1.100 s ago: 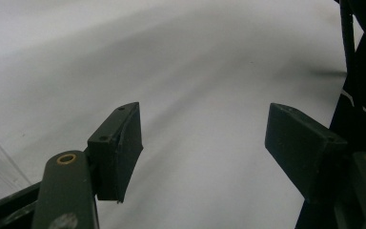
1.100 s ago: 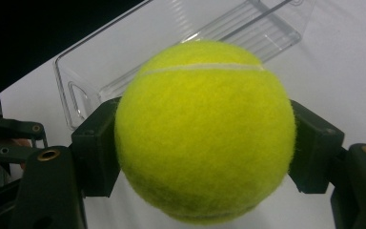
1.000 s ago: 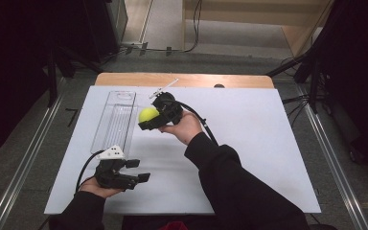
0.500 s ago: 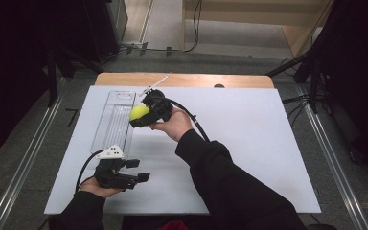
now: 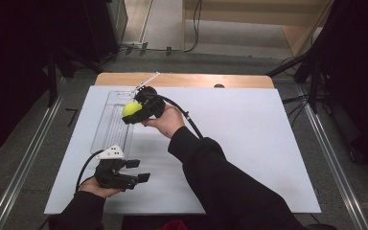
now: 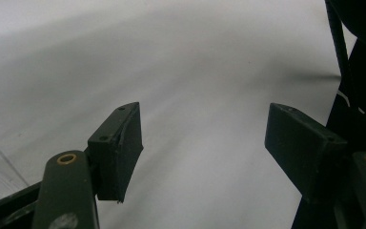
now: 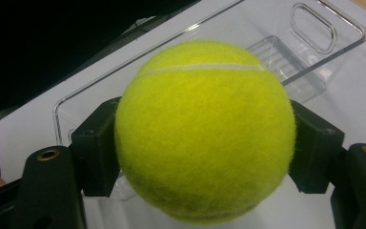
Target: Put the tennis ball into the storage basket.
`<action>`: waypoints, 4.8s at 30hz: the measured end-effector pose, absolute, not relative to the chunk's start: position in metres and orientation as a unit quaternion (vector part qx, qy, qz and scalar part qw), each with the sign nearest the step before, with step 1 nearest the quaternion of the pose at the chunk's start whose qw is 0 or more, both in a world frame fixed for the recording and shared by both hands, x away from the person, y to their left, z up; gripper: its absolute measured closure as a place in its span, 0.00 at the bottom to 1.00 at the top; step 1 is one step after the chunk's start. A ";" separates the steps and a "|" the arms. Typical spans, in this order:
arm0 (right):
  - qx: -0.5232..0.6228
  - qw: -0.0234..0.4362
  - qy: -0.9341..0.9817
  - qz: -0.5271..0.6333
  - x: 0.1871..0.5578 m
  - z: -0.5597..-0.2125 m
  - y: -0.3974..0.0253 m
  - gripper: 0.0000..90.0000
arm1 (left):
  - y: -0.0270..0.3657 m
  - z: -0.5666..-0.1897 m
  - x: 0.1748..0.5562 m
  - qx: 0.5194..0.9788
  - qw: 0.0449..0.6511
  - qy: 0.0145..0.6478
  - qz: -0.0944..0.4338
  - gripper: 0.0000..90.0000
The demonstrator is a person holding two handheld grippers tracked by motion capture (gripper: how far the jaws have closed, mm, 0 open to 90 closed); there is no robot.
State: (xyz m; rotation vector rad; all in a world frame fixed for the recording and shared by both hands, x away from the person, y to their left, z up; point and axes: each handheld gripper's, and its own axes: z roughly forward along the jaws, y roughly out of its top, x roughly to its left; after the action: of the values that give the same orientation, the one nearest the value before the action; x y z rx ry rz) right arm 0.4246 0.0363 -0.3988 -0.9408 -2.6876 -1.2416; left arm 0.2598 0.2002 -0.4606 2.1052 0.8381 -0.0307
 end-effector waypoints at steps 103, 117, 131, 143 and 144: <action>-0.310 0.025 -0.865 -0.394 0.427 -0.414 0.067 0.16 | 0.200 -0.461 0.260 0.844 0.421 0.330 -0.016 0.32; -0.317 0.015 -0.863 -0.394 0.420 -0.403 0.033 0.21 | 0.200 -0.462 0.260 0.844 0.421 0.332 -0.015 0.32; -0.325 0.013 -0.863 -0.388 0.411 -0.404 0.005 0.22 | 0.199 -0.462 0.260 0.843 0.421 0.334 -0.016 0.32; -0.326 0.011 -0.864 -0.384 0.401 -0.408 -0.017 0.22 | 0.199 -0.463 0.261 0.845 0.419 0.333 -0.015 0.32; -0.328 0.012 -0.863 -0.384 0.400 -0.409 -0.019 0.22 | 0.199 -0.463 0.261 0.845 0.419 0.333 -0.015 0.32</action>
State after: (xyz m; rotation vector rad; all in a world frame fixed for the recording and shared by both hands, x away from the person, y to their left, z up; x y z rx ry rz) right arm 0.4002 -0.0192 -0.4087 -1.0237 -2.6911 -1.1974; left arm 0.2607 0.1991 -0.4626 2.1179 0.8347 -0.0382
